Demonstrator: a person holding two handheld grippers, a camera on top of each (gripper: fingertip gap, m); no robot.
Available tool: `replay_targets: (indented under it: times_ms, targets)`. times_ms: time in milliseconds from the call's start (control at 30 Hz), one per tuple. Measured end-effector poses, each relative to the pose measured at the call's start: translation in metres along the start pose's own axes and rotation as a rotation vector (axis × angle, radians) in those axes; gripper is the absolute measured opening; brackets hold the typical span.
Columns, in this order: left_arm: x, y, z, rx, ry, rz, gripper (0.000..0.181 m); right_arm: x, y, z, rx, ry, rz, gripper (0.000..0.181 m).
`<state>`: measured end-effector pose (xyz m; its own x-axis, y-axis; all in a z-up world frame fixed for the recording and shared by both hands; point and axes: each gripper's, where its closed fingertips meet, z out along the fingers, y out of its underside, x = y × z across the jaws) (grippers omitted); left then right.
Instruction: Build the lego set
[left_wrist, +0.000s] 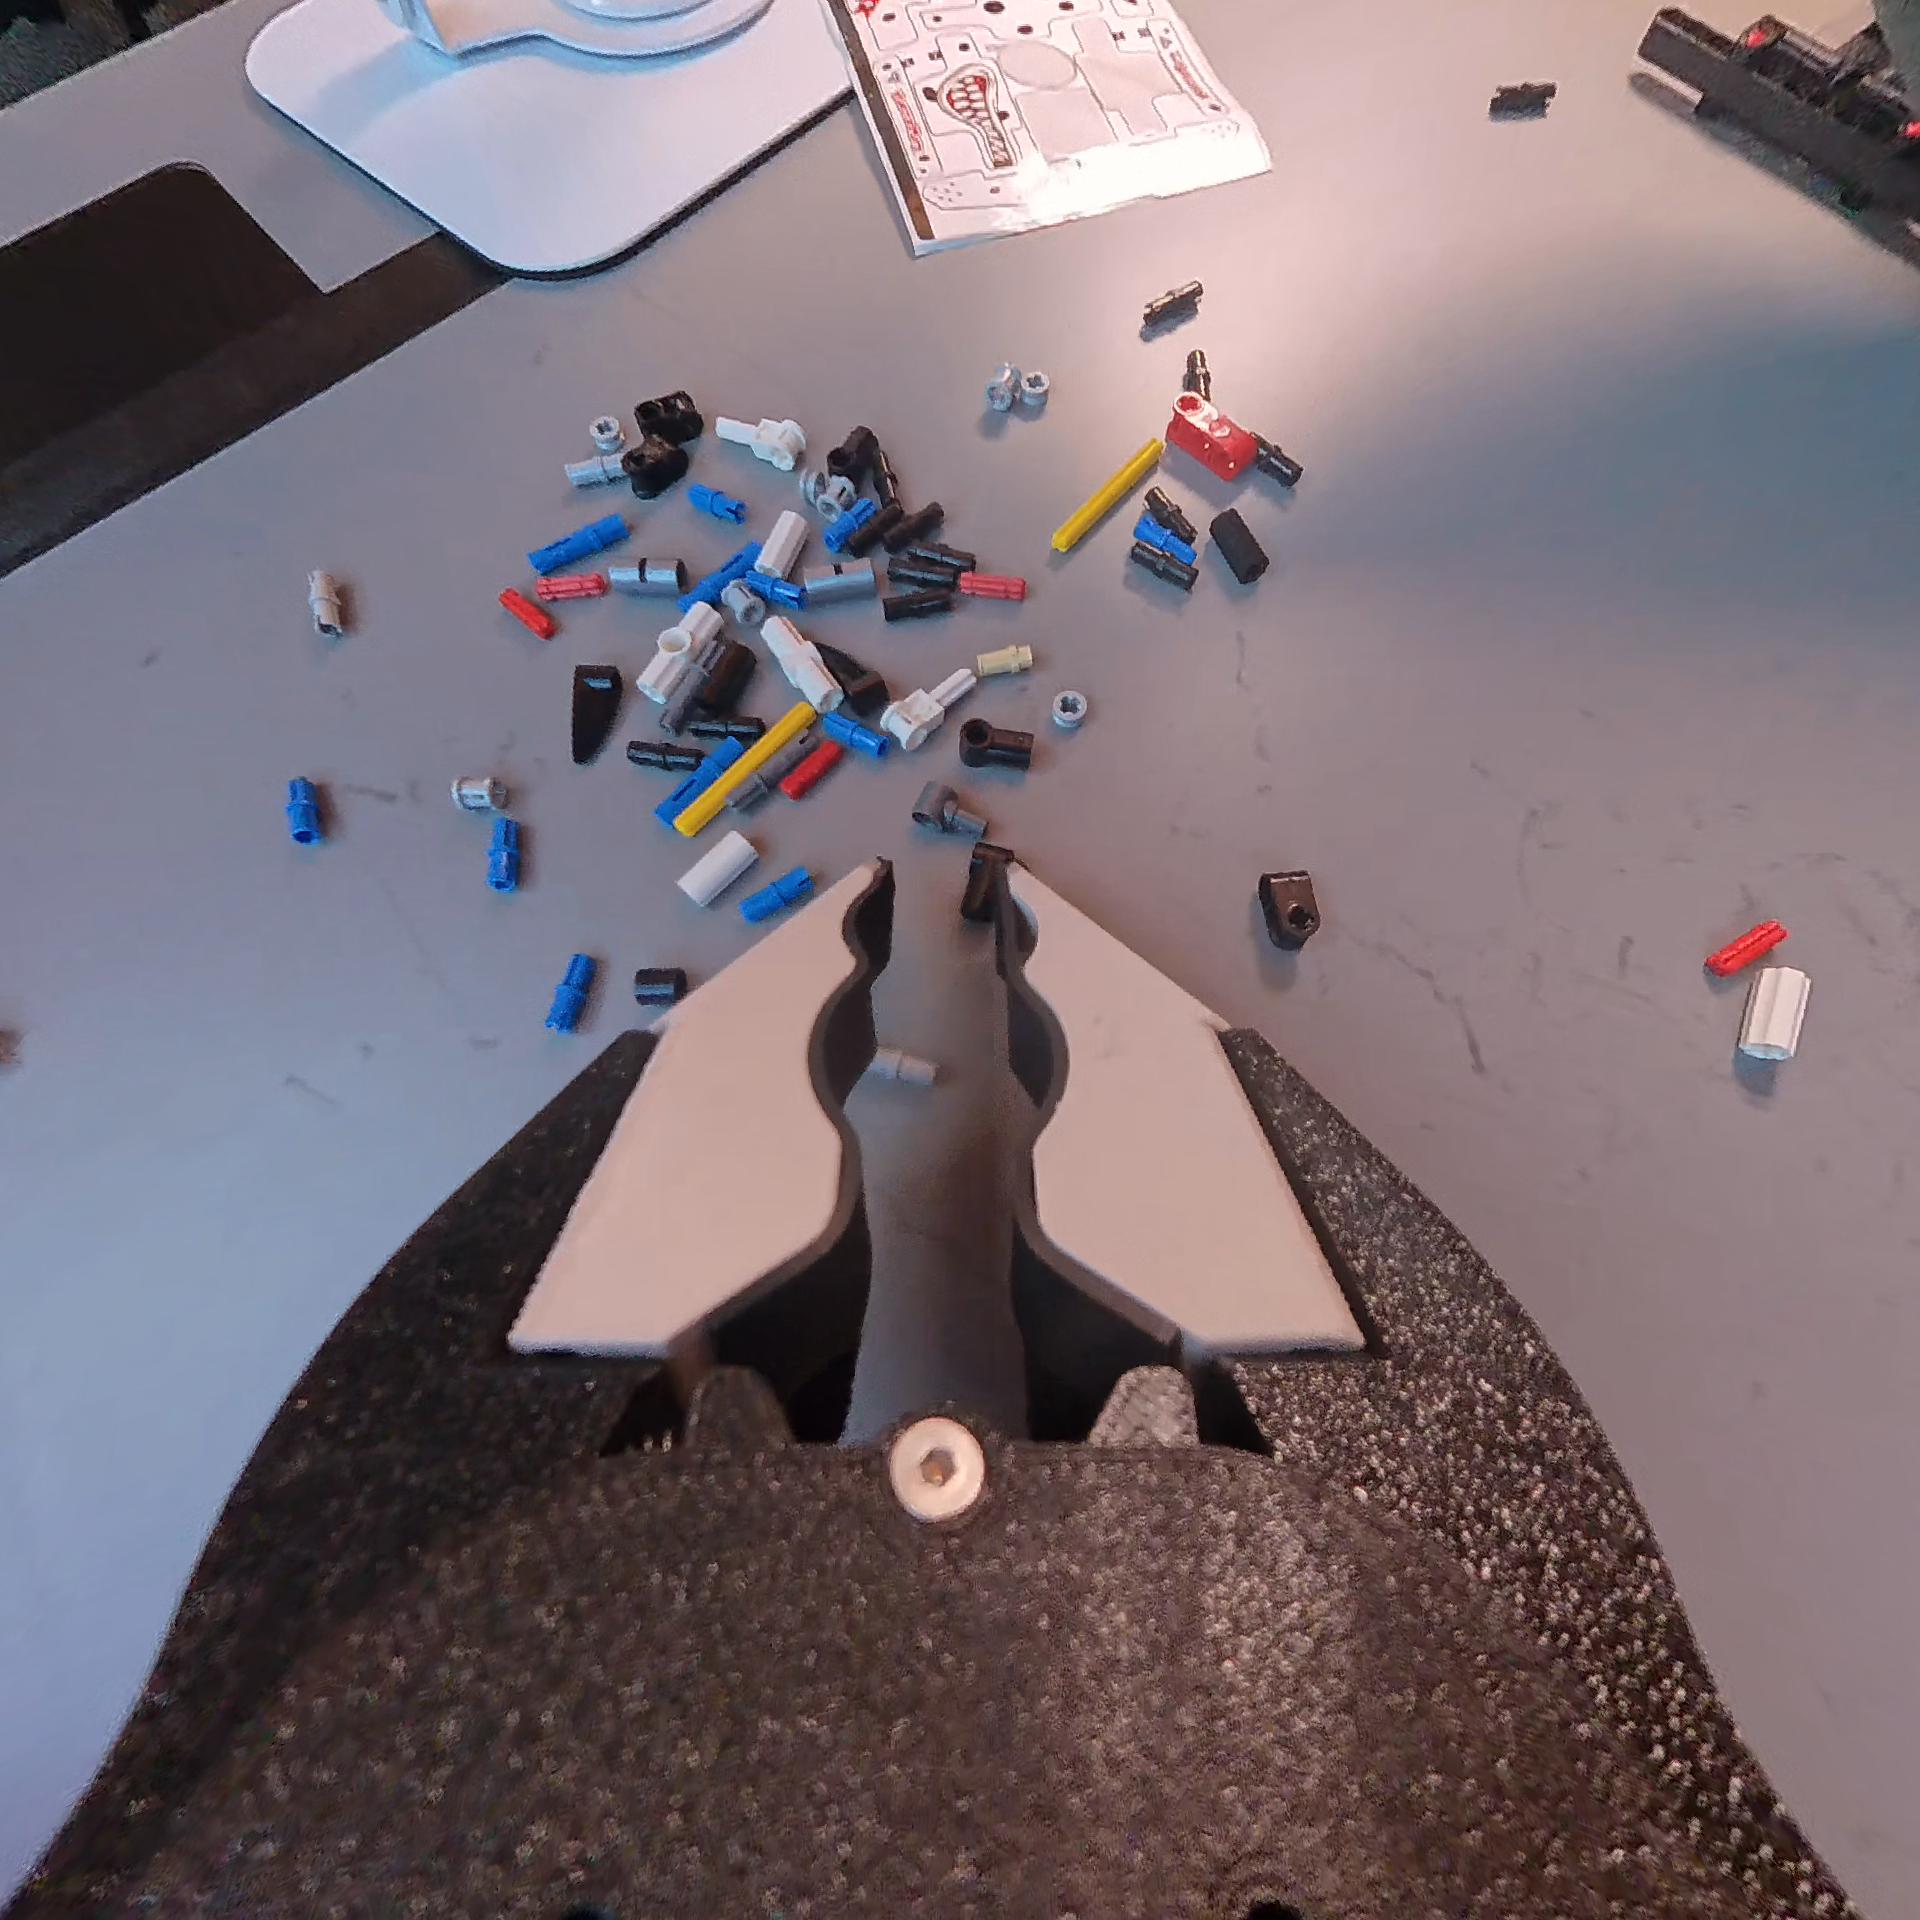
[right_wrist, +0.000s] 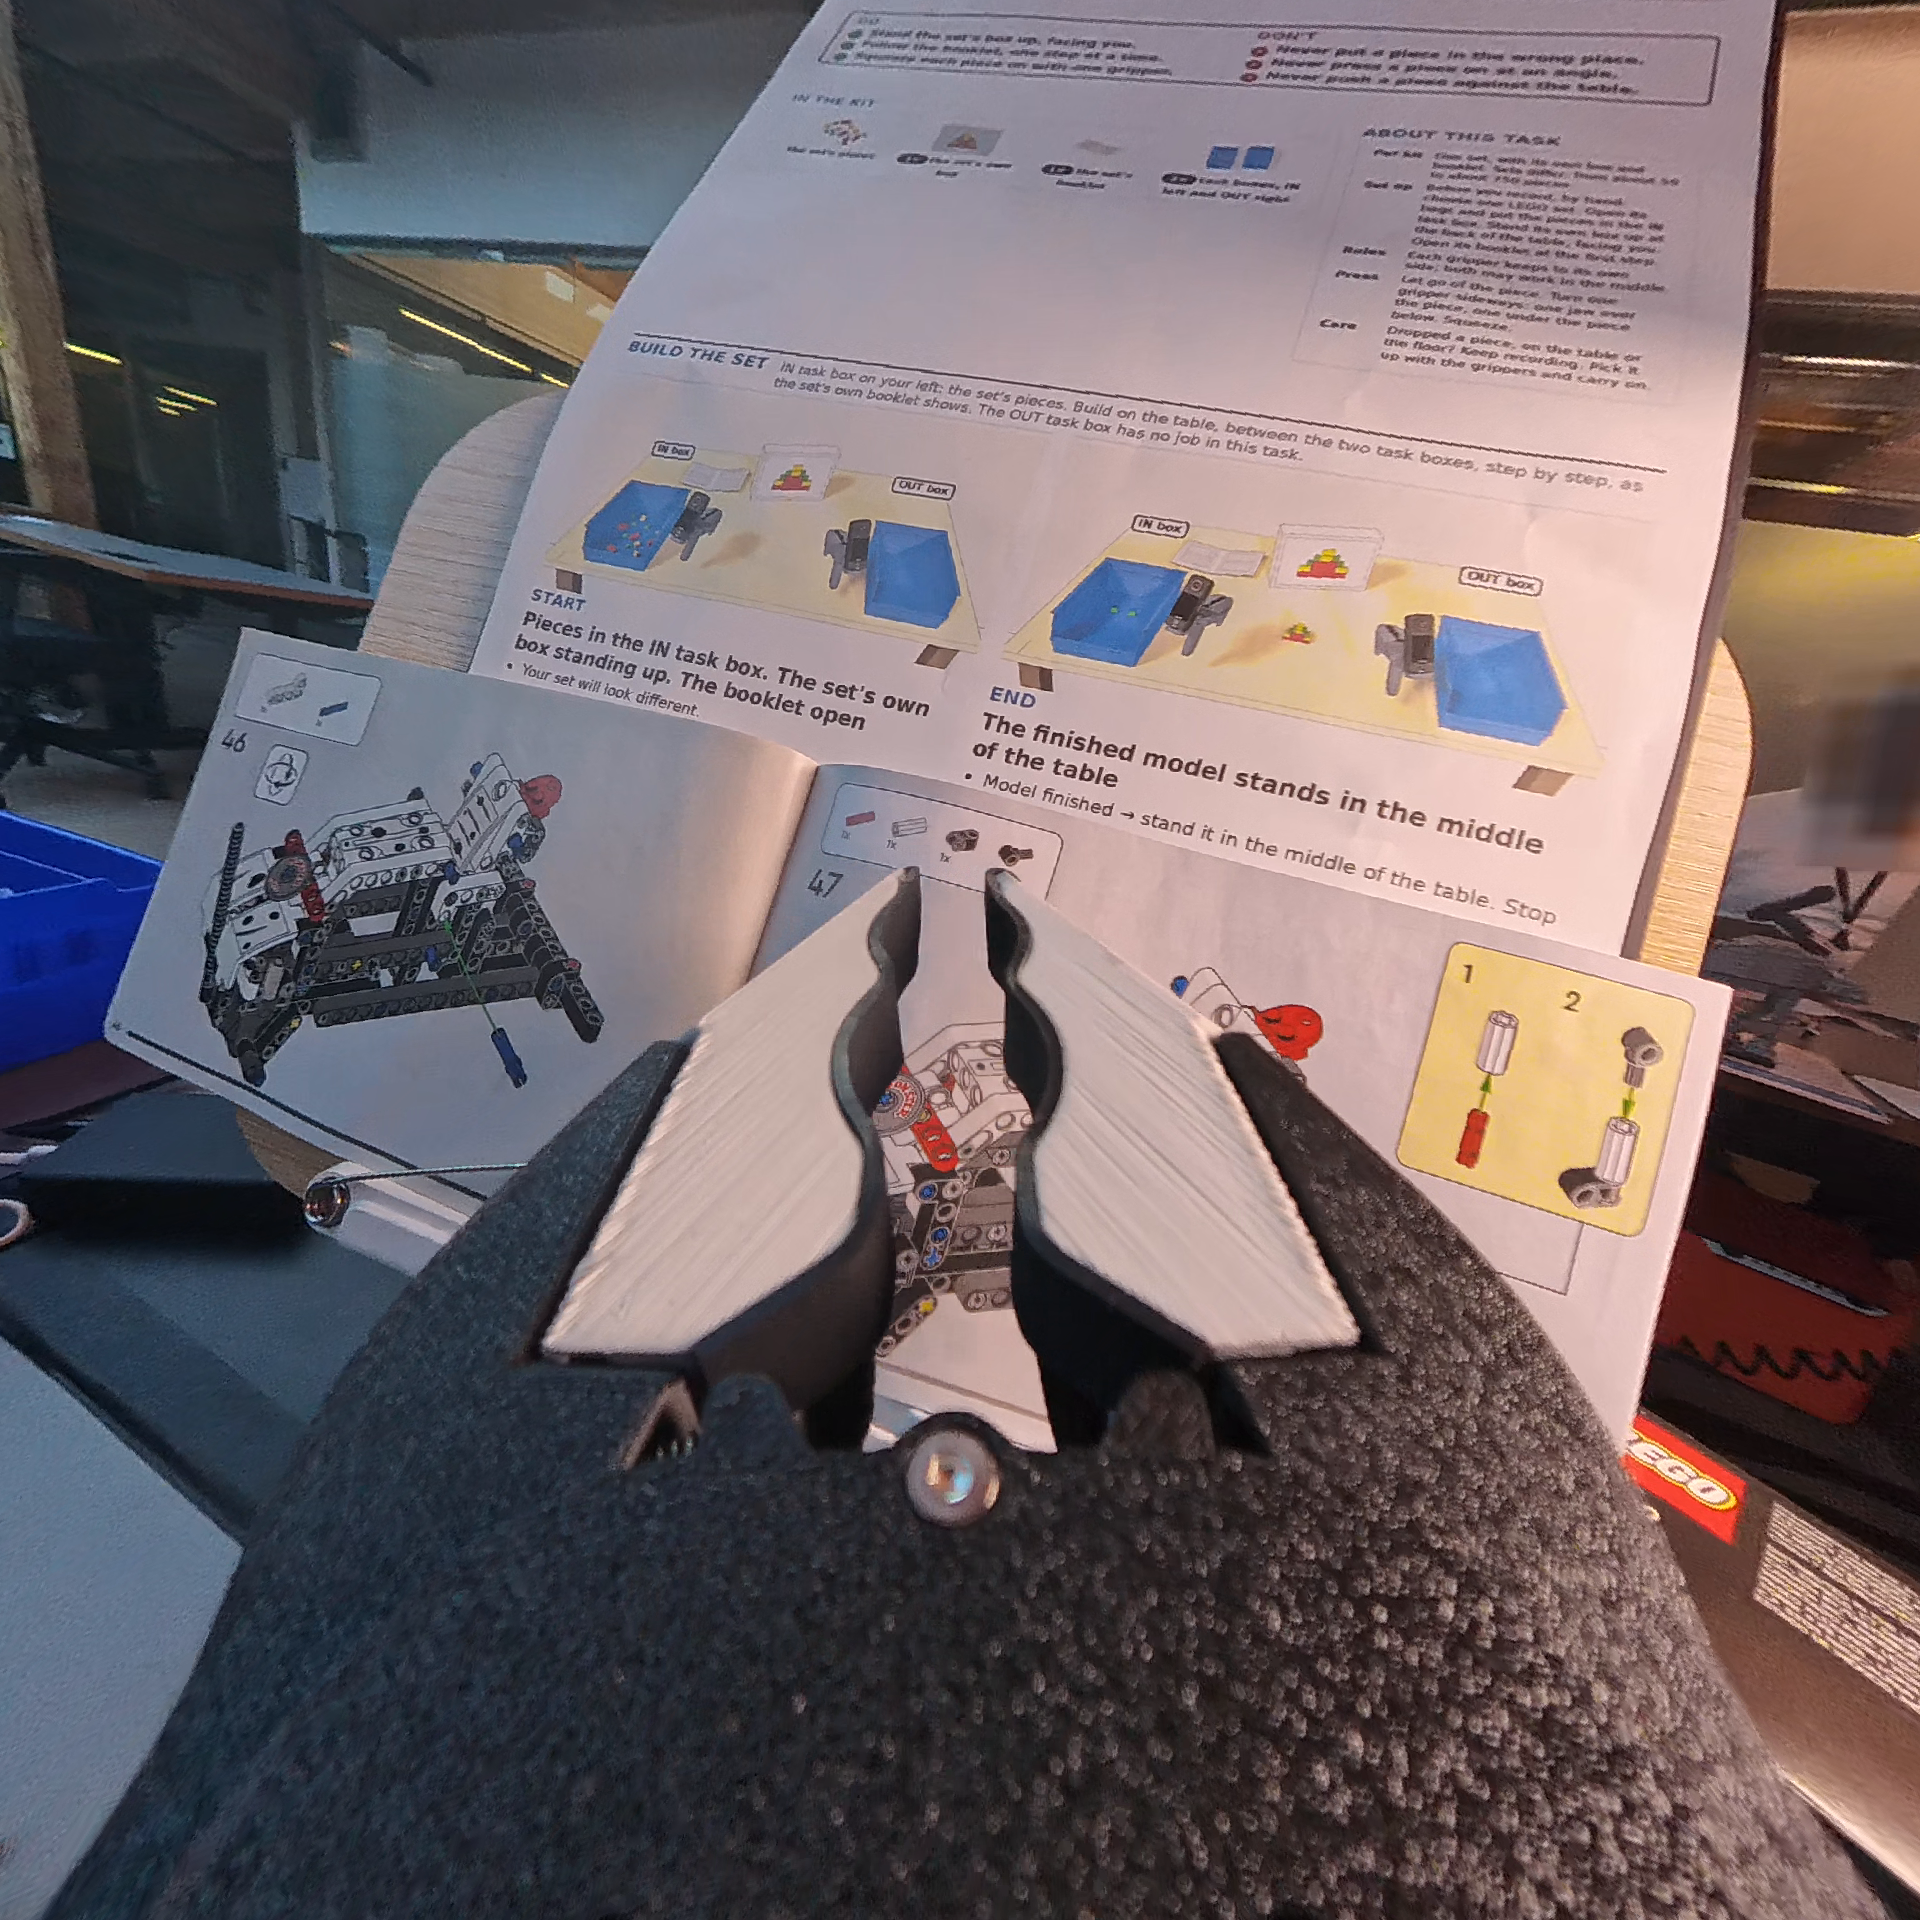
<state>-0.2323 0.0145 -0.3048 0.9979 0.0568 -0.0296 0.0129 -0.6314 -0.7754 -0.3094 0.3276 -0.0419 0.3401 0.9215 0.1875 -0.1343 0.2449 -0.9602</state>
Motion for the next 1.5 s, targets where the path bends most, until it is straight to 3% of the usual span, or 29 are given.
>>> replay_targets:
  times_ms: [800, 1000, 1233, 1500]
  targets:
    - [-0.025, -0.013, -0.026, 0.157, -0.119, -0.088, 0.031, -0.001, 0.005, 0.000, -0.016, 0.004, -0.010, 0.013]
    - [-0.025, -0.013, -0.027, 0.162, -0.117, -0.091, 0.033, 0.003, 0.006, 0.001, -0.019, 0.017, -0.004, 0.013]
    - [-0.024, -0.011, -0.024, 0.152, -0.119, -0.085, 0.033, 0.011, 0.004, 0.000, -0.014, 0.052, 0.003, 0.000]
    - [-0.024, -0.011, -0.024, 0.154, -0.120, -0.080, 0.033, 0.019, 0.012, -0.003, -0.032, 0.069, 0.024, 0.001]
